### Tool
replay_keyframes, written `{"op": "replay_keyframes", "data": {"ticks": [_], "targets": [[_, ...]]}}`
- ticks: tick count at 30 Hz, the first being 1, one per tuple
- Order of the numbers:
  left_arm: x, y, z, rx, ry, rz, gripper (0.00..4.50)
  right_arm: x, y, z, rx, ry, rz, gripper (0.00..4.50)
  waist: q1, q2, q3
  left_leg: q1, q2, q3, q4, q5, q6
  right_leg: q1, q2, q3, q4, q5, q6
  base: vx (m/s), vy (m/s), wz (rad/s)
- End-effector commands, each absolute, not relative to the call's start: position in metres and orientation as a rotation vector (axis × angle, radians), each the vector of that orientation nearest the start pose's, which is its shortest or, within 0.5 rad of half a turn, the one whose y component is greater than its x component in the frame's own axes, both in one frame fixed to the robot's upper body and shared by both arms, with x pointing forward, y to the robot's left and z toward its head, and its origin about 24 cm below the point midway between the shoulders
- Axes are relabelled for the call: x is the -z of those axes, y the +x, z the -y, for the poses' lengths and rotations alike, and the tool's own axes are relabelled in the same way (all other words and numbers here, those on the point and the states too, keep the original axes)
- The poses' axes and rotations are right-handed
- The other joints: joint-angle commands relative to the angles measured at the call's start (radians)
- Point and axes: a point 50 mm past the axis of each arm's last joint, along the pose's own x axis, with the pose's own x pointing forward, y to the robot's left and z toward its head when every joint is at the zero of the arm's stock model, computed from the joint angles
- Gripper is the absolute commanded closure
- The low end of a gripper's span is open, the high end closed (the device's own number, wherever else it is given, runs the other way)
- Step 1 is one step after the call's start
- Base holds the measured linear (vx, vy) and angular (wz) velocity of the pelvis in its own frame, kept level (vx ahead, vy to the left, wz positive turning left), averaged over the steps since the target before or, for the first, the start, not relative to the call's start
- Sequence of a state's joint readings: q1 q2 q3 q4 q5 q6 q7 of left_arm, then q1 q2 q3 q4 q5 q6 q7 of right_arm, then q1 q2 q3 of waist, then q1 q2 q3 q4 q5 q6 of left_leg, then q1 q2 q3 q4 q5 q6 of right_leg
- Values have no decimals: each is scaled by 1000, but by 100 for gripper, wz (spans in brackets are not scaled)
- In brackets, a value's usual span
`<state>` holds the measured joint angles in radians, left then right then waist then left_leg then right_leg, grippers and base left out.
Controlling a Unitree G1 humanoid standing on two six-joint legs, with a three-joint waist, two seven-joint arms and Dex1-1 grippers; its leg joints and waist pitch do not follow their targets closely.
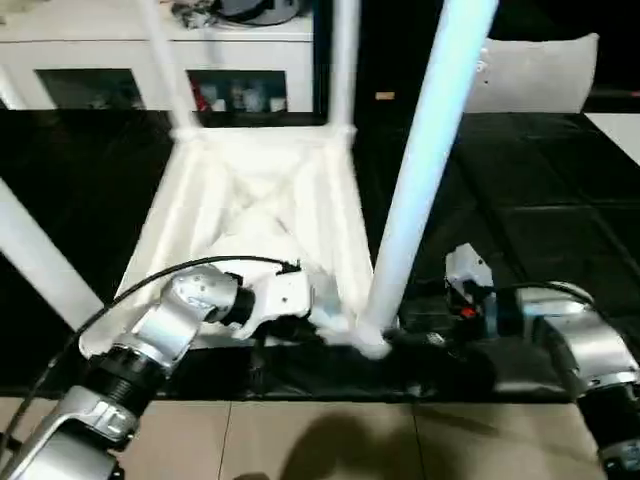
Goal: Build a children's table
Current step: Rotate leg to tighten
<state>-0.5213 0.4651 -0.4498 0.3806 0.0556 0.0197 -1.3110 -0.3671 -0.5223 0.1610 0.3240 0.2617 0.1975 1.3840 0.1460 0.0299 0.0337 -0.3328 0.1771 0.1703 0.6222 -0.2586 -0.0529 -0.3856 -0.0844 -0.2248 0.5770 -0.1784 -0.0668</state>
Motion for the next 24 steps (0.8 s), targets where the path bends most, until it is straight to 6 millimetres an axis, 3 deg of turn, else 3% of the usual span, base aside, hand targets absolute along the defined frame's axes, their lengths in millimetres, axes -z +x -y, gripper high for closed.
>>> {"op": "replay_keyframes", "data": {"ticks": [1,2,3,9,17,24], "targets": [[-49,279,-112,1708,697,-457,450,-66,277,177,-1460,-124,-376,60,-3,-12,-66,-8,88,-32,-66,21,103,62,-113,102,-67,-229,10,0,0,0],[-49,278,-114,1729,708,-464,450,-65,274,177,-1500,-131,-397,75,0,-11,-66,-7,88,-31,-66,22,99,62,-113,102,-67,-233,8,0,0,0],[-50,278,-114,1742,716,-468,450,-65,273,176,-1519,-128,-410,86,1,-17,-65,-9,86,-31,-67,21,98,63,-114,102,-67,-243,11,0,0,0],[-50,276,-115,1782,734,-478,450,-60,272,171,-1574,-110,-437,139,1,-16,-65,-10,82,-30,-69,9,80,64,-113,100,-74,-272,28,0,0,0],[-50,275,-114,1802,720,-477,450,-60,269,170,-1610,-71,-450,210,1,-16,-67,-10,84,-32,-67,23,81,64,-113,100,-69,-249,25,0,0,0],[-50,275,-114,1755,643,-476,450,-63,269,176,-1585,-40,-438,239,0,-14,-66,-10,86,-31,-68,16,75,65,-113,100,-70,-252,20,0,0,0]]}}
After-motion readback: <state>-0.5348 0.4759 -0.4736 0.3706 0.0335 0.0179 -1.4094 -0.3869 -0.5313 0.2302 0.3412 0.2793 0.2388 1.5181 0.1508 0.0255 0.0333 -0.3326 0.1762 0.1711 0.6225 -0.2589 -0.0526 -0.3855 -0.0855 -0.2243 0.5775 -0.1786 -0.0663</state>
